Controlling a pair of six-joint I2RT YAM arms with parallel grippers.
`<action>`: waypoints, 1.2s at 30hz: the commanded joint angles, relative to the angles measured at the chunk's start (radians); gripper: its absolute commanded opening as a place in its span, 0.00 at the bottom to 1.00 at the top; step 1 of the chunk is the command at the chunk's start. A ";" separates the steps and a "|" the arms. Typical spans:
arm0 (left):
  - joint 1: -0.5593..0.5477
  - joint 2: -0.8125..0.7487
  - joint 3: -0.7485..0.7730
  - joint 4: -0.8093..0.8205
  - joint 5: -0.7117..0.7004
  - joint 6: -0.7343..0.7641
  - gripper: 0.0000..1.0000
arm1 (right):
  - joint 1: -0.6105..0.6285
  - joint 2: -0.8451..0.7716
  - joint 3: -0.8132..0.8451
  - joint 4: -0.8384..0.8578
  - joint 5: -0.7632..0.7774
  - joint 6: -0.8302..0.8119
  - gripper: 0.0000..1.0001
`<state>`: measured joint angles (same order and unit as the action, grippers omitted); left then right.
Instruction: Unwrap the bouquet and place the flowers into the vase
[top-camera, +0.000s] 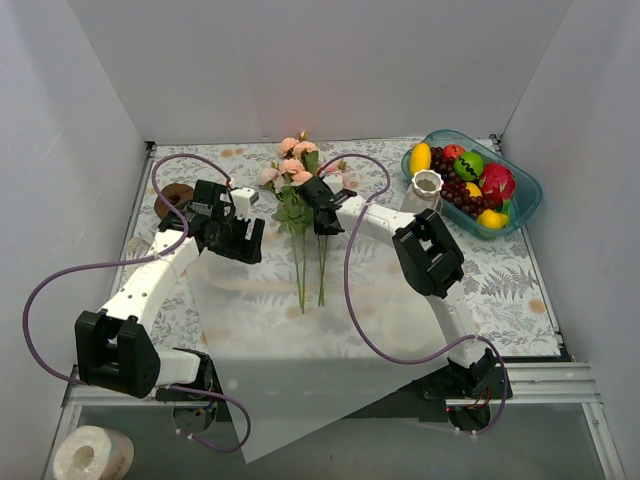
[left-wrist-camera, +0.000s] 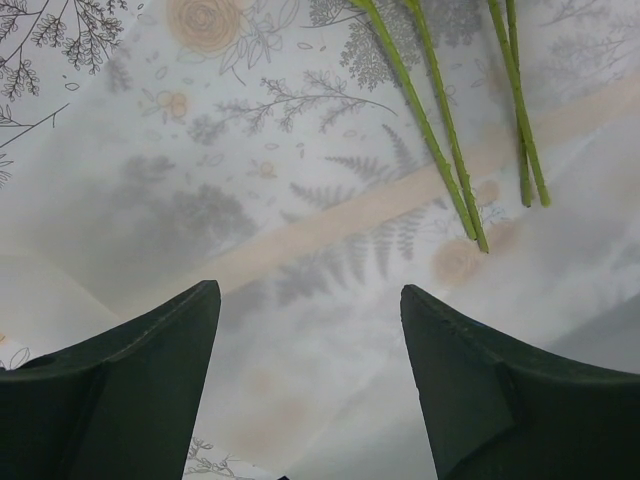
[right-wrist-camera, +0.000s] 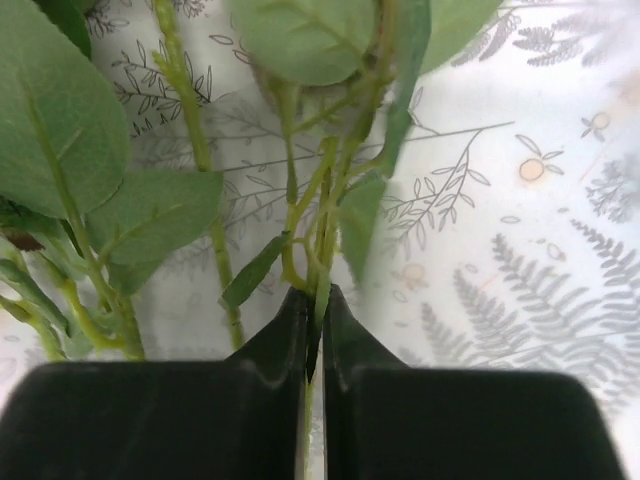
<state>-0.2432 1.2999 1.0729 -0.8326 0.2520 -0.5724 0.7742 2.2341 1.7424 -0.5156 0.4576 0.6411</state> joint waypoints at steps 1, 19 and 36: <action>0.005 -0.054 0.015 -0.008 -0.011 0.022 0.72 | -0.006 -0.033 -0.018 0.005 0.006 0.005 0.01; 0.005 -0.093 -0.018 -0.017 -0.030 0.025 0.71 | 0.003 -0.561 -0.171 0.135 0.130 -0.144 0.01; 0.007 -0.085 0.056 -0.040 -0.013 -0.001 0.72 | -0.067 -1.150 -0.537 0.960 0.248 -1.014 0.01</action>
<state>-0.2432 1.2453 1.0870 -0.8703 0.2314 -0.5659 0.7578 1.1099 1.2167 0.2436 0.6827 -0.1795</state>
